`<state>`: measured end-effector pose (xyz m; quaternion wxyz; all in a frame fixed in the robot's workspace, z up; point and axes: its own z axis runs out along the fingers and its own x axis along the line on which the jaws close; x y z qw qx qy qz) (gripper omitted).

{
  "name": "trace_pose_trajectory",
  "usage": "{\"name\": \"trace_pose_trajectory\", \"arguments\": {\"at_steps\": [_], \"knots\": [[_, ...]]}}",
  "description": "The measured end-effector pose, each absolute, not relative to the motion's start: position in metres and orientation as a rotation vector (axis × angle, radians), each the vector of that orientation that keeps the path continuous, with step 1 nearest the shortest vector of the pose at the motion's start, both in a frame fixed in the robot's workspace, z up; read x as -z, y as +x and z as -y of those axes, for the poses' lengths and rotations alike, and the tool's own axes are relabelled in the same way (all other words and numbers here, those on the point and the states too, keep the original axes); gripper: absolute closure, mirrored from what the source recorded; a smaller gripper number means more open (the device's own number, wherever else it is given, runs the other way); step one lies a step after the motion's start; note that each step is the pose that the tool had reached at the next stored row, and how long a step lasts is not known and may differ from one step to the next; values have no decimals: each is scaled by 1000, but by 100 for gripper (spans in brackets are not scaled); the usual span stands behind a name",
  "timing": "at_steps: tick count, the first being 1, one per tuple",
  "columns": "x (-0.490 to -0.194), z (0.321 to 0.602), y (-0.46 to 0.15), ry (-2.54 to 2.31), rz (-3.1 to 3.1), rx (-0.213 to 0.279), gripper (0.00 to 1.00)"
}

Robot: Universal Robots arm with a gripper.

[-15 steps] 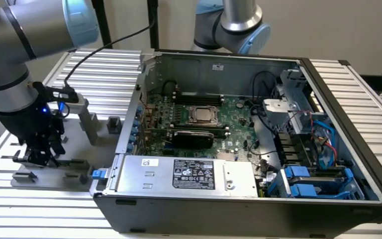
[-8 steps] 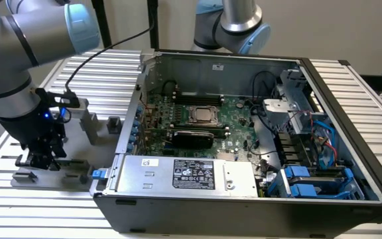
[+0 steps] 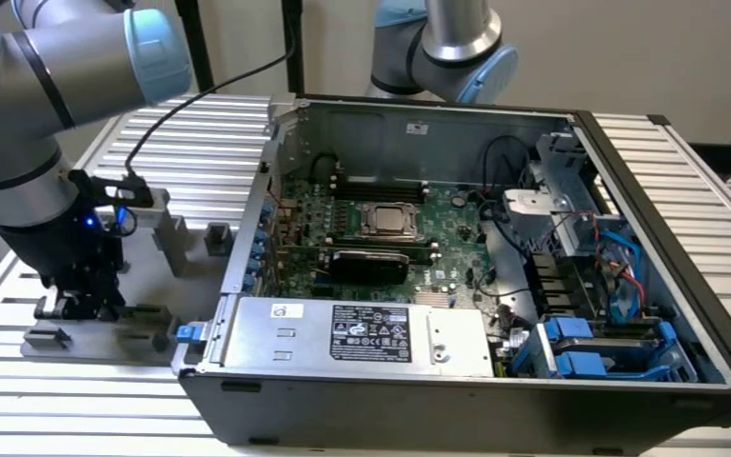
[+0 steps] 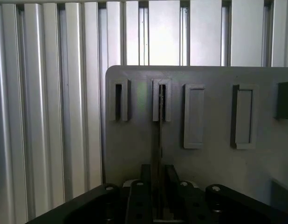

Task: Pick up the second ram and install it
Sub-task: 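Pick up the second ram and move it above second insertion slot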

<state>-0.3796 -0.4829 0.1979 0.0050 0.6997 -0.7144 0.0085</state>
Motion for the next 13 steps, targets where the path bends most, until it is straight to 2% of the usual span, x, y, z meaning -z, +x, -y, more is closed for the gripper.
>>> {"name": "trace_pose_trajectory", "arguments": {"at_steps": [13], "knots": [[-195,483,-380,2190,2236,1,75]]}}
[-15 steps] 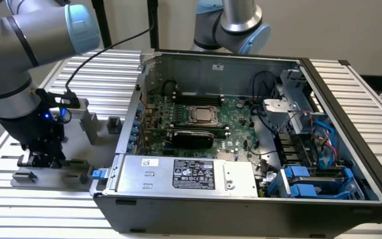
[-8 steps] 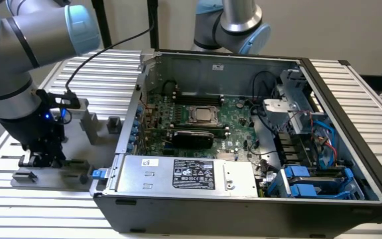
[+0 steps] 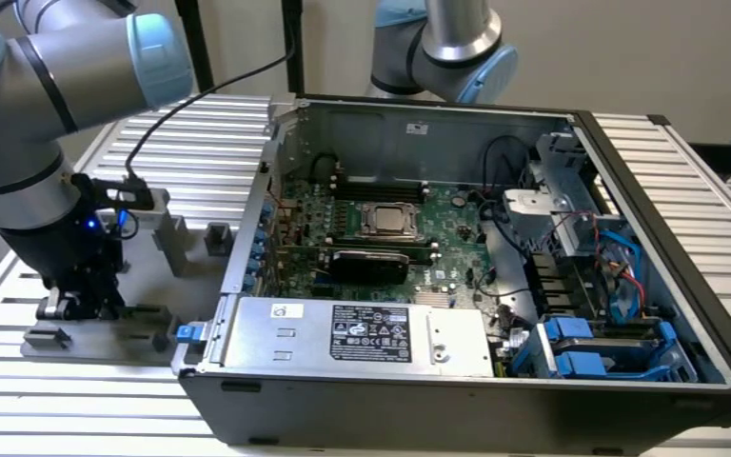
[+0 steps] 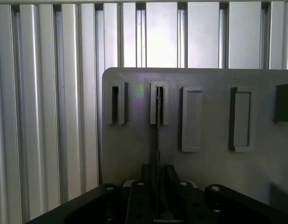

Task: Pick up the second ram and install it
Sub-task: 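Pick up the second ram and move it above second insertion slot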

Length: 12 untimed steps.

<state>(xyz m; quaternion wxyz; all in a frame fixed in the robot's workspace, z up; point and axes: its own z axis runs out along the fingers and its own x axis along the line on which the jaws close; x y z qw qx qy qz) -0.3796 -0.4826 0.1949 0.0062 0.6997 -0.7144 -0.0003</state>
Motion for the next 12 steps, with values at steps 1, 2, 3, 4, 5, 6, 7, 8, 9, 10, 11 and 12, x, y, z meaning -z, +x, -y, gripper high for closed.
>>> {"name": "trace_pose_trajectory", "arguments": {"at_steps": [1,2,3,4,5,6,7,8,9,10,11,12], "knots": [[-195,483,-380,2189,2236,2,75],[-195,483,-380,2189,2235,3,75],[-195,483,-380,2189,2235,3,82],[-195,483,-380,2189,2235,4,82],[-195,483,-380,2189,2235,4,82],[-195,482,-380,2189,2235,4,82],[-195,482,-380,2189,2235,4,85],[-195,482,-380,2189,2235,4,86],[-195,482,-380,2189,2235,5,86],[-195,482,-380,2189,2235,5,86],[-195,482,-380,2189,2235,5,86],[-195,482,-380,2189,2235,5,86]]}}
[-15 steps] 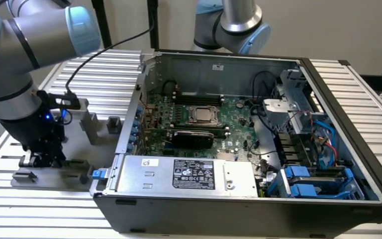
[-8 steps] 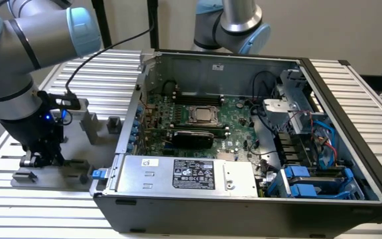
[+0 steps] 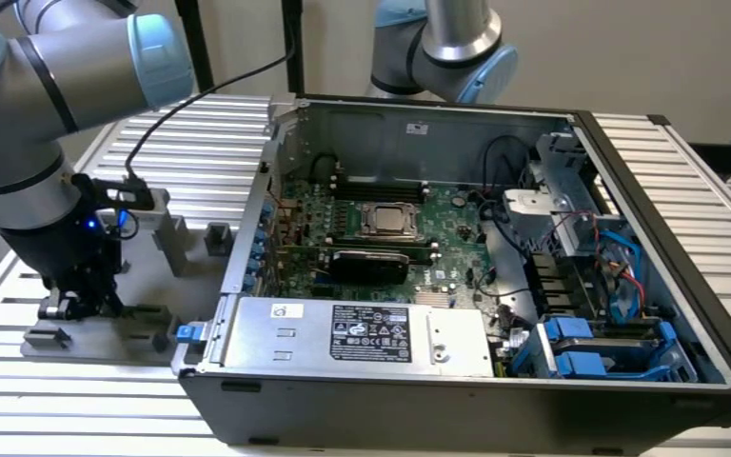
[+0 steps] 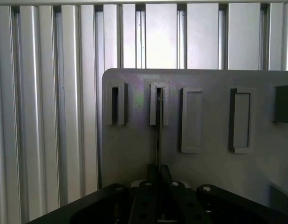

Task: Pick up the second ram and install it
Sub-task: 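Pick up the second ram and move it above second insertion slot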

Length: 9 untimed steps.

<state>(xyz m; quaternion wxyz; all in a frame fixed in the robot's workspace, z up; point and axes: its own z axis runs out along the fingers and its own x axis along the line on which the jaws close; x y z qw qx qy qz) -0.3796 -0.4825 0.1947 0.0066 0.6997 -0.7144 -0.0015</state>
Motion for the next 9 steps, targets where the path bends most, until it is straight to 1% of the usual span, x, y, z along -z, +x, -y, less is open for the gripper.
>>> {"name": "trace_pose_trajectory", "arguments": {"at_steps": [9], "knots": [[-197,482,-380,2188,2236,5,86]]}}
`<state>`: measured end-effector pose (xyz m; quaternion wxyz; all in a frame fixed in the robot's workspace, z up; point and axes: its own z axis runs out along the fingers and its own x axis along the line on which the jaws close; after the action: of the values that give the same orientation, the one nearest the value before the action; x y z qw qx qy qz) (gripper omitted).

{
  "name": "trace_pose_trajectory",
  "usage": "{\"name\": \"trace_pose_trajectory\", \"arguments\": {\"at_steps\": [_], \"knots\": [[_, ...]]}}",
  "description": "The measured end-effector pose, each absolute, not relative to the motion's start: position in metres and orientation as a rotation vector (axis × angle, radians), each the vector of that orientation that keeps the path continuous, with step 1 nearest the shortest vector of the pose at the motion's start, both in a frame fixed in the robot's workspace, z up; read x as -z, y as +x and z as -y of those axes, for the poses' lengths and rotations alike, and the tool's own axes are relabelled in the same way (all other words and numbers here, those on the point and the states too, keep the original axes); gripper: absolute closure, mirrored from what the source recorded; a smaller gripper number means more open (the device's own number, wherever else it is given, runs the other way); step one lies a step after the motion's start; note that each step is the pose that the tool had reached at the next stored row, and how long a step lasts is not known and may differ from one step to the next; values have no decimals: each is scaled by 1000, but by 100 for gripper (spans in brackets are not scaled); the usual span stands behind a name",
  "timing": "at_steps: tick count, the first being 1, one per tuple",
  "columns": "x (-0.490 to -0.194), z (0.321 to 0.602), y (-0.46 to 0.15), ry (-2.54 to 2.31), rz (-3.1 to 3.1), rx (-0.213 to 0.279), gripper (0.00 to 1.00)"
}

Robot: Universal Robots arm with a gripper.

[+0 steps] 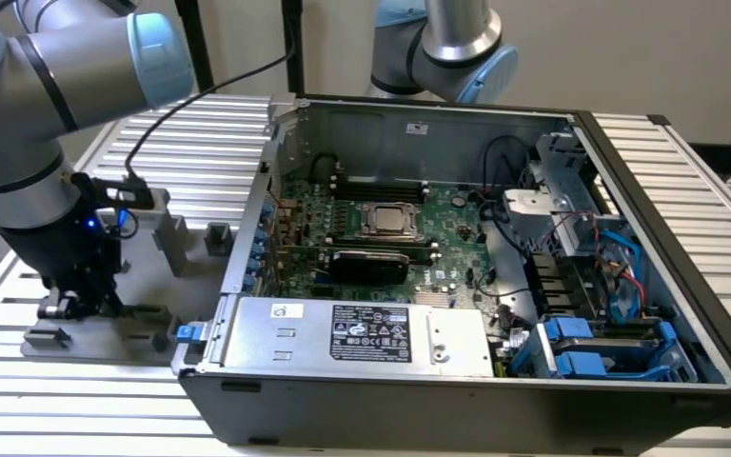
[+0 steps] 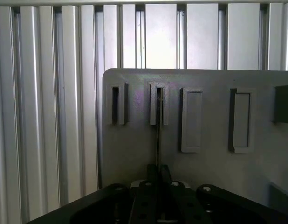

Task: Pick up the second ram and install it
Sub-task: 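Pick up the second ram and move it above second insertion slot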

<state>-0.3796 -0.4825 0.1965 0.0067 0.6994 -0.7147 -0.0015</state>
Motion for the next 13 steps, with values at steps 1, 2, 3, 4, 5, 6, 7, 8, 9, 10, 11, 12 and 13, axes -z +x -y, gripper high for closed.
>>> {"name": "trace_pose_trajectory", "arguments": {"at_steps": [1,2,3,4,5,6,7,8,9,10,11,12,13], "knots": [[-198,482,-380,2188,2236,5,86],[-199,482,-380,2188,2236,5,86],[-201,482,-380,2188,2236,5,86],[-203,482,-380,2188,2236,5,86],[-205,482,-380,2188,2236,5,86],[-208,482,-379,2188,2236,5,86],[-211,482,-379,2188,2236,5,86],[-215,482,-379,2188,2236,5,86],[-218,482,-379,2188,2236,5,86],[-222,482,-379,2188,2236,5,86],[-227,482,-379,2188,2236,5,86],[-231,482,-379,2188,2236,5,86],[-236,482,-379,2188,2236,5,86]]}}
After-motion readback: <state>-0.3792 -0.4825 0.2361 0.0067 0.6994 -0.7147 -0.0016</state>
